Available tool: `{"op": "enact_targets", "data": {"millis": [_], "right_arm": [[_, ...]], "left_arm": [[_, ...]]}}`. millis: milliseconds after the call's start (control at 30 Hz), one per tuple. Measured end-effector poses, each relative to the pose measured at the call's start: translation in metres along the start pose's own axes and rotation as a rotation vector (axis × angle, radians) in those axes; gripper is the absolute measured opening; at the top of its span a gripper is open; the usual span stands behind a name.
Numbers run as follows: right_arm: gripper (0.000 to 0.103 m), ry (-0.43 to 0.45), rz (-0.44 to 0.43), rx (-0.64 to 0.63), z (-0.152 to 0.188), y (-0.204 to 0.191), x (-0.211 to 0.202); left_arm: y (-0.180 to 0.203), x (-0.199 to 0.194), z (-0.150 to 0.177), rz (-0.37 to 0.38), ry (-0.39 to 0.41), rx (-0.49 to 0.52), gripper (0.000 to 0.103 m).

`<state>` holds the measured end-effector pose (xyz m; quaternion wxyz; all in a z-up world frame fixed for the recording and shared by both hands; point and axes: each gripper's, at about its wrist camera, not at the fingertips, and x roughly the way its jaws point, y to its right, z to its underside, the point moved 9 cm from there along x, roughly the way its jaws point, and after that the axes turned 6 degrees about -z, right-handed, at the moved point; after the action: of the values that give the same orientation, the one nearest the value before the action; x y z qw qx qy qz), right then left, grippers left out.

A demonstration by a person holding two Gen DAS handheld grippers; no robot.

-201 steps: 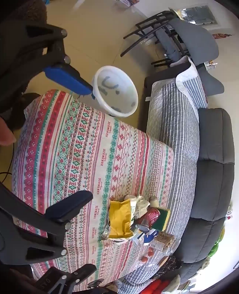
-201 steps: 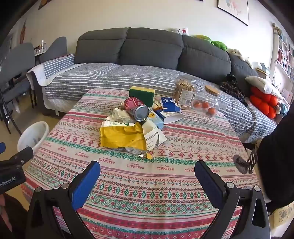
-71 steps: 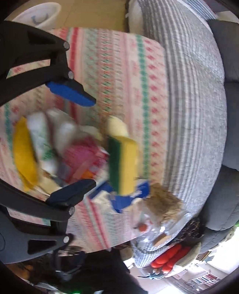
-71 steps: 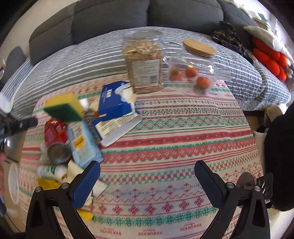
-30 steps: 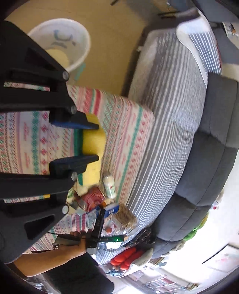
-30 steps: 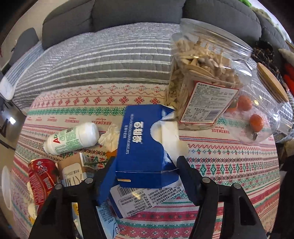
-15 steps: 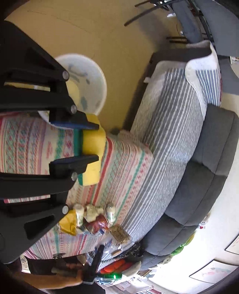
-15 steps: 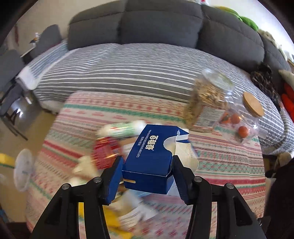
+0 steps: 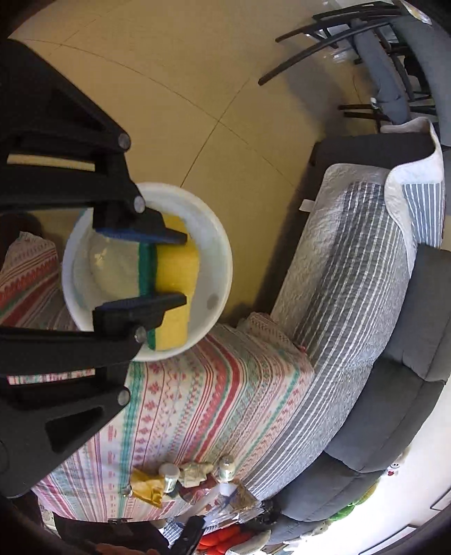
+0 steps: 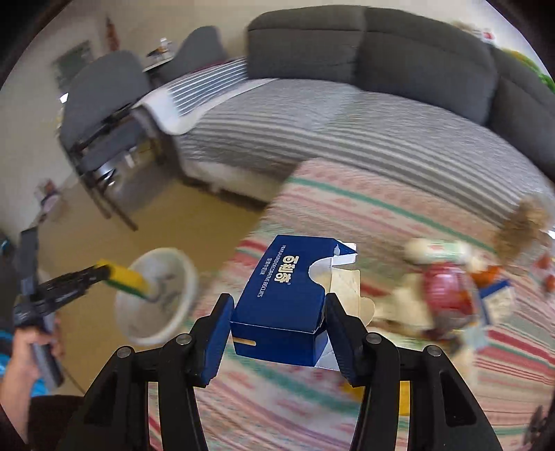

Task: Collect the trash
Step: 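Carry the sponge to the white bin with the left tool while the right tool grasps the blue tissue box, then open the left tool over the bin while the right tool drops the tissue box in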

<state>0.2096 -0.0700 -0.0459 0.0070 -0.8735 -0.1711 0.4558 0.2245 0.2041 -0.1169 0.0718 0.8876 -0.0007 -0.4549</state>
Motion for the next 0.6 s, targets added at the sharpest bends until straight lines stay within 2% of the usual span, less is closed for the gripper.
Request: {"op": "enact_targets", "data": {"millis": [167, 200, 233, 300, 367, 433, 500, 600], "right_arm": [[0.054, -0.044, -0.065, -0.04, 0.008, -0.048, 0.042], [0.054, -0.052, -0.076, -0.045, 0.01, -0.055, 0.049], [0.054, -0.06, -0.087, -0.05, 0.011, -0.063, 0.055], [0.054, -0.069, -0.106, -0.053, 0.013, -0.073, 0.062], [0.054, -0.079, -0.125, -0.053, 0.013, -0.082, 0.071], [0.054, -0.084, -0.141, -0.057, 0.012, -0.09, 0.077], [0.054, -0.086, -0.161, -0.069, 0.013, -0.102, 0.084], [0.054, -0.105, -0.183, -0.08, 0.012, -0.115, 0.099]], "left_arm": [[-0.004, 0.011, -0.006, -0.018, 0.024, 0.024, 0.032], [-0.007, 0.013, -0.007, -0.039, 0.026, 0.017, 0.039], [-0.01, 0.012, -0.008, -0.059, 0.028, 0.007, 0.053], [-0.018, 0.01, -0.01, -0.097, 0.037, -0.017, 0.069], [-0.022, 0.007, -0.01, -0.124, 0.036, -0.016, 0.073], [-0.03, 0.004, -0.005, -0.171, 0.017, -0.011, 0.084], [-0.036, 0.002, -0.001, -0.191, 0.004, -0.01, 0.085], [-0.049, -0.002, 0.006, -0.208, -0.018, -0.032, 0.092]]}}
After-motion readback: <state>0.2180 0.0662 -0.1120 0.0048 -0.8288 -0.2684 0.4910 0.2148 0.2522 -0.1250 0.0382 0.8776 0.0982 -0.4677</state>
